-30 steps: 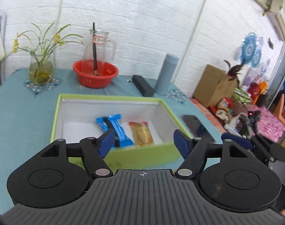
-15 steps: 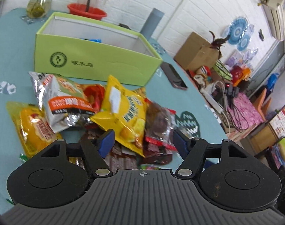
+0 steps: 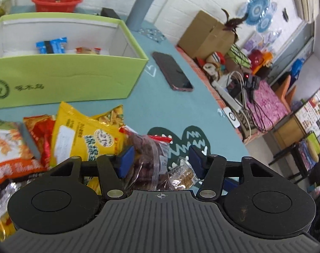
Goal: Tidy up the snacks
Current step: 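Move the left gripper back to the pile and grasp the red-date bag, then place the red-date bag into the green box with the left gripper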
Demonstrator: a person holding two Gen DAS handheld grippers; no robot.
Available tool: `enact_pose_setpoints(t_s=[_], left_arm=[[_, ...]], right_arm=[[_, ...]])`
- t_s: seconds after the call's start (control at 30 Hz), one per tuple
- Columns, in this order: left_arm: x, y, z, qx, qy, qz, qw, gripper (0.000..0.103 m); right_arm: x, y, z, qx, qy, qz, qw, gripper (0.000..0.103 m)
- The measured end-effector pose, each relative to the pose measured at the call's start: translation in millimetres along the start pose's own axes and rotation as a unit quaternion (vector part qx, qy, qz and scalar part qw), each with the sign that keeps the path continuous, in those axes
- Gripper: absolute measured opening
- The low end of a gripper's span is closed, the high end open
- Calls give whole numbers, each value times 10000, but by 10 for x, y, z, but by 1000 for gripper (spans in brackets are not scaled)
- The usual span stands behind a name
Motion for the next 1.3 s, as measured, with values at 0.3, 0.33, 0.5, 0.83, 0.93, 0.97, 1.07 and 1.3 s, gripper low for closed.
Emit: enact_pose_setpoints(t_s=[0.3,0.33,0.5,0.83,0.93,0.97,1.07,1.3], left_arm=[[-86,255,134,448,385,268,9979,27],[-111,242,110,467,414,240,9978,26],[-349,43,-172,267,246,38,9993,24],[-1163,117,-526,-7,-130,409,9991,31],[-1152,-18,-523,22,2,267,9996,43],[-1147,-53,-524,100,75,212,9997,47],[-1154,-42,-488,244,138,243,9993,43],[-1096,22,-517,-322,178,440,9984,15]], right_arm=[[-29,565,25,378,-11,533,9979,82],[-23,541,20,388,-3,539,9978,80],[-117,77,33,185,-168,361,9990,79],[-659,-652,-100,-123,53,733,9972,84],[-684,-796,-120,-213,69,524,9984,90],[-695,-814,-113,-303,38,491,9983,90],[-717,-713,-134,-252,132,549,9981,86],[-606,-646,-131,-234,133,490,9984,71]])
Point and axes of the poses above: each gripper's, at about its wrist camera, not at the fingertips, and y roughly the way its jaws point, z to its left, x to its top, the point moved 2 cm from there along y, roughly the way its jaws point, and after that the axes turned 8 degrees about -x, right-handed, at the moved point
